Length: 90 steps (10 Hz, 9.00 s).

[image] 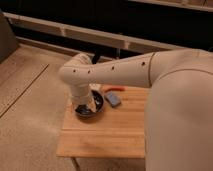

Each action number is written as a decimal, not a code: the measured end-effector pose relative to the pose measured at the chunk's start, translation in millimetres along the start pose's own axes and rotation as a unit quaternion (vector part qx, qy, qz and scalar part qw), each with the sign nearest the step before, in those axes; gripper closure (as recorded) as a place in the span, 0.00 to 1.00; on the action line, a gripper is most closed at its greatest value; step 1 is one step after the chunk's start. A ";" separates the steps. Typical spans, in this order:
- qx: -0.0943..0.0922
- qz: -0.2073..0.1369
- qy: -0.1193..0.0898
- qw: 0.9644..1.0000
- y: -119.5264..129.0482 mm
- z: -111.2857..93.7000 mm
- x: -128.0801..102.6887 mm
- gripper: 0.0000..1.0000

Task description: Place the pepper in the ceramic bowl

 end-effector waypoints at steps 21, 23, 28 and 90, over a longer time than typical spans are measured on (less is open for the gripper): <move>0.062 0.192 -0.195 0.960 -104.5 -37.5 -147.7 0.35; 0.062 0.192 -0.195 0.960 -104.8 -37.6 -147.7 0.35; 0.061 0.192 -0.196 0.960 -104.4 -37.7 -147.8 0.35; 0.149 -0.776 -0.073 0.609 -194.3 -4.3 -237.4 0.35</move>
